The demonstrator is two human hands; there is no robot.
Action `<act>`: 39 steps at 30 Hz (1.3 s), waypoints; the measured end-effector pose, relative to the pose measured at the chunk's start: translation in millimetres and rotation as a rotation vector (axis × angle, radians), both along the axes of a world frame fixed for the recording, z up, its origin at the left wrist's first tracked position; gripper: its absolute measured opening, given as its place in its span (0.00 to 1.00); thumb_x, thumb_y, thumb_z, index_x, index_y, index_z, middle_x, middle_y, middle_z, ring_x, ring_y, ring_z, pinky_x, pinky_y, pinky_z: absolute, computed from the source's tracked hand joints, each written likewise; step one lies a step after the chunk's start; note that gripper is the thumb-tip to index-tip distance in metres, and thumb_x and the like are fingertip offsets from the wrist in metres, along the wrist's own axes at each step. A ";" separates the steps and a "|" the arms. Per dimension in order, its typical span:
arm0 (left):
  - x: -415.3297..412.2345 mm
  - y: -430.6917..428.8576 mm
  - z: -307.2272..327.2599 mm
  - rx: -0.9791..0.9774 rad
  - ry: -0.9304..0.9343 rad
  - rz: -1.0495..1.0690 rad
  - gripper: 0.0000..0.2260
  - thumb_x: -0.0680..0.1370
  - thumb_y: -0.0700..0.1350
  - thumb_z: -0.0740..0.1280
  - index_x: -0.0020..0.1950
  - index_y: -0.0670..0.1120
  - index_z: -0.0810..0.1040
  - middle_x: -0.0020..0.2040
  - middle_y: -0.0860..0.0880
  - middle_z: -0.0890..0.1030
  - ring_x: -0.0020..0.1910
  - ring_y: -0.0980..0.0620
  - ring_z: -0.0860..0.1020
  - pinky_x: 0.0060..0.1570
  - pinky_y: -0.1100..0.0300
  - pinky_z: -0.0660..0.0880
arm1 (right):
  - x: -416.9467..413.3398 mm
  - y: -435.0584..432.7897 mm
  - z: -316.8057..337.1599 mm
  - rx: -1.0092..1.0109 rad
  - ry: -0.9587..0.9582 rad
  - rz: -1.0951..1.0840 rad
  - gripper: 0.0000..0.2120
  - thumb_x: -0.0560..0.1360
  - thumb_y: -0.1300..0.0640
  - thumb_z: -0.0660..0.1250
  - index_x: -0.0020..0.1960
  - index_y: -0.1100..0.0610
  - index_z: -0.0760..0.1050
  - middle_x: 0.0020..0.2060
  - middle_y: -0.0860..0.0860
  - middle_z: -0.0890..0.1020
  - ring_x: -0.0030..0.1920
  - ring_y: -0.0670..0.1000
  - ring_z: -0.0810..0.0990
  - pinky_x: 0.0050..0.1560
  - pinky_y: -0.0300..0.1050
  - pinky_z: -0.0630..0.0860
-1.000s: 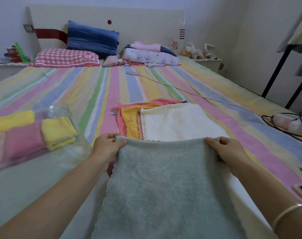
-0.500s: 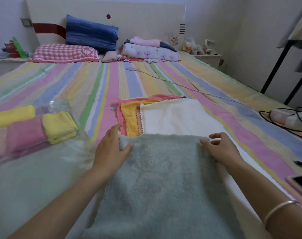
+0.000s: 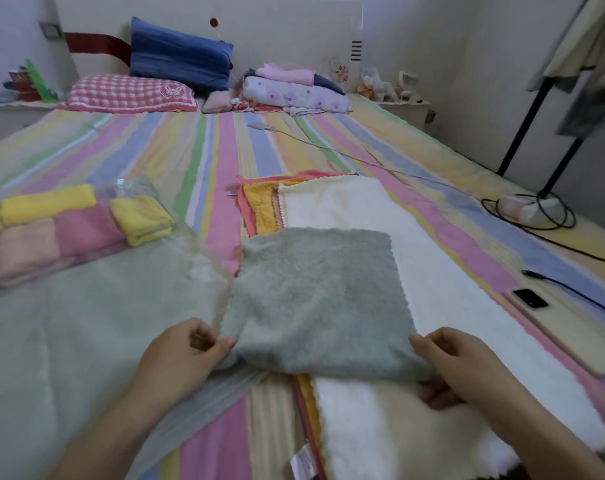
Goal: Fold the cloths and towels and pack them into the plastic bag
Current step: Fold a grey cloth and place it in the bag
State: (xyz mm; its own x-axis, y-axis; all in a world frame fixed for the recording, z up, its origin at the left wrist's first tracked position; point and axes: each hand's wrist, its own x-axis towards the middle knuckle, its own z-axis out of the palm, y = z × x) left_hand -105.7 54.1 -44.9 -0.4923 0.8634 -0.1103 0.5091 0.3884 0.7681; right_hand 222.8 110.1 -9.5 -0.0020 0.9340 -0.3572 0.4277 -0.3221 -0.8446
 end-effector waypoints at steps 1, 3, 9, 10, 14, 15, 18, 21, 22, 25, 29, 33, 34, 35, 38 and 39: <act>4.6 -3.0 3.9 -0.010 -0.113 0.022 0.15 0.71 0.54 0.74 0.40 0.43 0.78 0.33 0.49 0.82 0.28 0.50 0.80 0.27 0.56 0.77 | 0.2 -6.7 -1.4 0.003 0.044 -0.017 0.14 0.75 0.52 0.70 0.47 0.62 0.74 0.35 0.58 0.81 0.27 0.58 0.81 0.30 0.47 0.78; 13.4 -7.7 12.5 -0.097 -0.365 0.036 0.18 0.73 0.55 0.72 0.43 0.40 0.75 0.37 0.44 0.83 0.29 0.49 0.81 0.26 0.59 0.75 | -0.3 -15.8 -3.0 -0.008 0.107 -0.030 0.13 0.75 0.54 0.71 0.50 0.62 0.72 0.34 0.59 0.82 0.26 0.57 0.79 0.28 0.46 0.76; 15.1 -7.0 12.4 -0.032 -0.548 0.162 0.09 0.77 0.42 0.70 0.54 0.40 0.76 0.35 0.43 0.79 0.24 0.54 0.76 0.22 0.65 0.68 | 0.9 -22.1 0.0 0.129 0.109 -0.035 0.02 0.79 0.62 0.63 0.52 0.59 0.72 0.32 0.59 0.81 0.25 0.54 0.78 0.26 0.43 0.75; 14.3 -8.7 14.2 0.023 -0.548 0.181 0.09 0.77 0.40 0.69 0.55 0.41 0.75 0.35 0.43 0.78 0.25 0.53 0.75 0.22 0.64 0.70 | 3.8 -22.7 2.5 0.169 0.109 -0.028 0.03 0.80 0.63 0.61 0.51 0.59 0.73 0.32 0.59 0.80 0.25 0.54 0.77 0.26 0.43 0.75; 9.9 -27.9 20.2 0.218 -0.467 -0.013 0.06 0.78 0.38 0.67 0.53 0.45 0.72 0.31 0.45 0.73 0.28 0.49 0.72 0.27 0.57 0.71 | 21.1 -27.1 11.4 0.311 0.088 -0.033 0.16 0.79 0.69 0.56 0.45 0.59 0.81 0.32 0.58 0.78 0.28 0.53 0.75 0.30 0.46 0.77; 9.8 -32.8 20.7 0.255 -0.441 -0.091 0.04 0.79 0.37 0.66 0.51 0.45 0.73 0.30 0.45 0.72 0.28 0.49 0.72 0.28 0.57 0.72 | 24.5 -28.9 12.1 0.326 0.082 -0.019 0.18 0.79 0.69 0.55 0.45 0.58 0.82 0.31 0.57 0.78 0.29 0.53 0.76 0.31 0.45 0.78; 10.2 -42.1 20.7 0.316 -0.316 -0.224 0.11 0.79 0.35 0.64 0.44 0.48 0.81 0.35 0.48 0.80 0.35 0.51 0.80 0.39 0.63 0.77 | 29.0 -31.6 8.9 0.344 0.099 0.045 0.22 0.79 0.71 0.52 0.52 0.55 0.82 0.39 0.56 0.81 0.34 0.50 0.81 0.35 0.46 0.81; 5.2 -43.9 16.2 0.263 -0.232 -0.332 0.22 0.76 0.26 0.60 0.55 0.52 0.81 0.49 0.55 0.84 0.48 0.56 0.81 0.48 0.69 0.75 | 29.6 -25.9 -3.1 0.447 -0.063 0.116 0.25 0.75 0.74 0.57 0.59 0.48 0.77 0.45 0.51 0.83 0.42 0.46 0.83 0.45 0.46 0.82; 4.1 -42.1 14.9 0.267 -0.176 -0.361 0.25 0.74 0.26 0.59 0.57 0.54 0.80 0.50 0.56 0.83 0.49 0.56 0.80 0.49 0.68 0.75 | 28.9 -23.3 -6.3 0.496 -0.126 0.117 0.24 0.75 0.73 0.60 0.59 0.47 0.77 0.45 0.48 0.83 0.43 0.45 0.83 0.46 0.45 0.81; 7.0 -31.8 12.4 0.346 -0.020 -0.299 0.19 0.74 0.31 0.68 0.51 0.56 0.81 0.49 0.55 0.82 0.46 0.55 0.81 0.47 0.65 0.76 | 26.1 -10.3 -11.1 0.637 -0.270 0.076 0.17 0.74 0.67 0.68 0.55 0.47 0.79 0.45 0.43 0.82 0.43 0.44 0.82 0.45 0.44 0.79; 8.3 7.2 12.6 0.493 -0.129 -0.066 0.12 0.76 0.38 0.70 0.48 0.57 0.81 0.54 0.51 0.79 0.49 0.58 0.78 0.49 0.63 0.74 | 17.2 25.8 -6.1 0.729 -0.273 0.026 0.04 0.76 0.59 0.67 0.48 0.50 0.79 0.45 0.46 0.77 0.44 0.47 0.78 0.43 0.44 0.75; 5.3 57.5 17.4 0.468 -0.277 0.023 0.10 0.80 0.47 0.65 0.51 0.40 0.79 0.47 0.45 0.81 0.46 0.50 0.77 0.45 0.57 0.72 | -2.6 71.0 5.5 0.572 0.004 -0.024 0.12 0.79 0.52 0.63 0.47 0.61 0.75 0.40 0.50 0.77 0.41 0.50 0.74 0.39 0.45 0.67; 6.4 70.1 18.0 0.480 -0.257 0.032 0.11 0.80 0.47 0.64 0.50 0.40 0.78 0.45 0.45 0.81 0.45 0.49 0.78 0.44 0.55 0.72 | -8.0 82.4 7.5 0.543 0.033 -0.029 0.14 0.80 0.51 0.62 0.47 0.62 0.74 0.39 0.51 0.76 0.40 0.51 0.72 0.38 0.47 0.66; 8.5 82.6 19.3 0.487 -0.216 0.045 0.11 0.81 0.48 0.63 0.50 0.41 0.78 0.44 0.46 0.81 0.45 0.48 0.78 0.44 0.54 0.72 | -13.5 94.3 8.5 0.518 0.043 -0.035 0.14 0.80 0.50 0.61 0.49 0.62 0.74 0.40 0.52 0.77 0.40 0.51 0.72 0.38 0.47 0.66; 10.4 121.2 14.9 0.488 0.024 0.134 0.10 0.81 0.49 0.61 0.50 0.43 0.76 0.41 0.50 0.78 0.43 0.47 0.76 0.43 0.53 0.71 | -28.0 131.5 3.5 0.473 0.015 -0.073 0.13 0.80 0.47 0.61 0.50 0.57 0.74 0.44 0.49 0.80 0.45 0.52 0.77 0.42 0.48 0.69; 9.8 132.4 12.2 0.474 0.097 0.162 0.09 0.82 0.48 0.61 0.51 0.43 0.75 0.41 0.50 0.77 0.42 0.47 0.75 0.41 0.53 0.70 | -32.1 143.5 0.2 0.464 -0.017 -0.080 0.13 0.80 0.47 0.61 0.50 0.57 0.74 0.45 0.50 0.80 0.46 0.53 0.77 0.43 0.47 0.70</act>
